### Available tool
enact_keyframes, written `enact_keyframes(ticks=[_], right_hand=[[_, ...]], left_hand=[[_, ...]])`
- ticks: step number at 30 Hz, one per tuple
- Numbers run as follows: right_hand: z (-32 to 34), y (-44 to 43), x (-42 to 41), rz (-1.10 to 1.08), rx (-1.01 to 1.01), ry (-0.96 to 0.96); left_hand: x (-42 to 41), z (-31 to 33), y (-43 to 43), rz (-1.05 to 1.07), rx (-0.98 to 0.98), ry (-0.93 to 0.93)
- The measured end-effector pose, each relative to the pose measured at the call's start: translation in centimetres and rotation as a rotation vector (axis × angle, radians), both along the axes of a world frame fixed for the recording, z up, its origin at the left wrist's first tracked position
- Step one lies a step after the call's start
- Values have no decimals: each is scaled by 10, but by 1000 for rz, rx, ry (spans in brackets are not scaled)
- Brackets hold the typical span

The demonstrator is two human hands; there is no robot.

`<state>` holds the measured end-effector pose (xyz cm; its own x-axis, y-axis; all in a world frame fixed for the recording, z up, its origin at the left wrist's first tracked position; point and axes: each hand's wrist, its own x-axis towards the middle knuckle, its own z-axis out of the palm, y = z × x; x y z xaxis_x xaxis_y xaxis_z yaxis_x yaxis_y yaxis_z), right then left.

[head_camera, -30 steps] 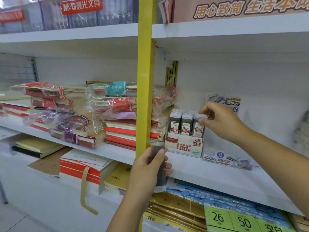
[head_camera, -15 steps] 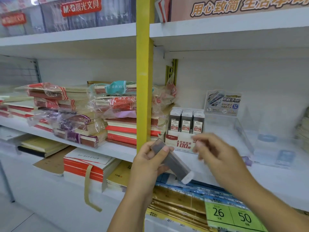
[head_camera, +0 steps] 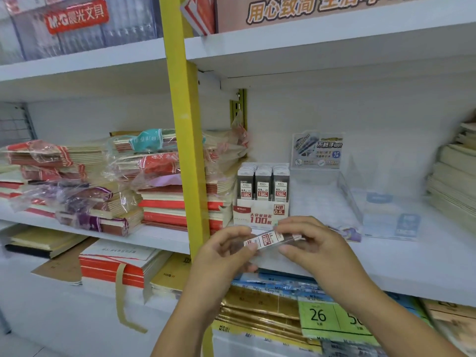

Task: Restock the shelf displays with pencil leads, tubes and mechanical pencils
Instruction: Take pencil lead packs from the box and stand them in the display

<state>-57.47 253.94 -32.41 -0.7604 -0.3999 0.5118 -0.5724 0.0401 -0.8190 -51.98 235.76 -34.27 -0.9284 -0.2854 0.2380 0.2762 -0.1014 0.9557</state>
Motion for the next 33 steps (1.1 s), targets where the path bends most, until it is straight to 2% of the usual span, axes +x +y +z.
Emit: enact_keyframes(ticks=[4,6,8,10,13,17,20,23,27,33], right_hand=[[-2,-4,-1,77,-281,-257],[2,-5,-1,63,-373,-304],[10,-3,-2,18,-384,-282],[25,2,-6,-71,-328,-153],[58,6,-22,-233,-236,169],[92,0,-49,-341,-47,473],[103,-7,-68,-371,220,601],[105,-14,-83,-334,434,580],[97,-20,-102,-344,484,429],[76,-18,-115,-567,587,611]], left_hand=[[-5,-2,6,39,25,61],[-9,-1,11,90,-34,75],[-15,-1,16,165,-166,91],[-21,0,20,270,-377,148],[-29,0,19,433,-787,264],[-44,-9,18,430,-1041,213],[-52,-14,19,422,-1143,203],[-56,-18,18,439,-1175,201],[-58,-21,16,440,-1184,209],[-56,-25,14,402,-1152,225]])
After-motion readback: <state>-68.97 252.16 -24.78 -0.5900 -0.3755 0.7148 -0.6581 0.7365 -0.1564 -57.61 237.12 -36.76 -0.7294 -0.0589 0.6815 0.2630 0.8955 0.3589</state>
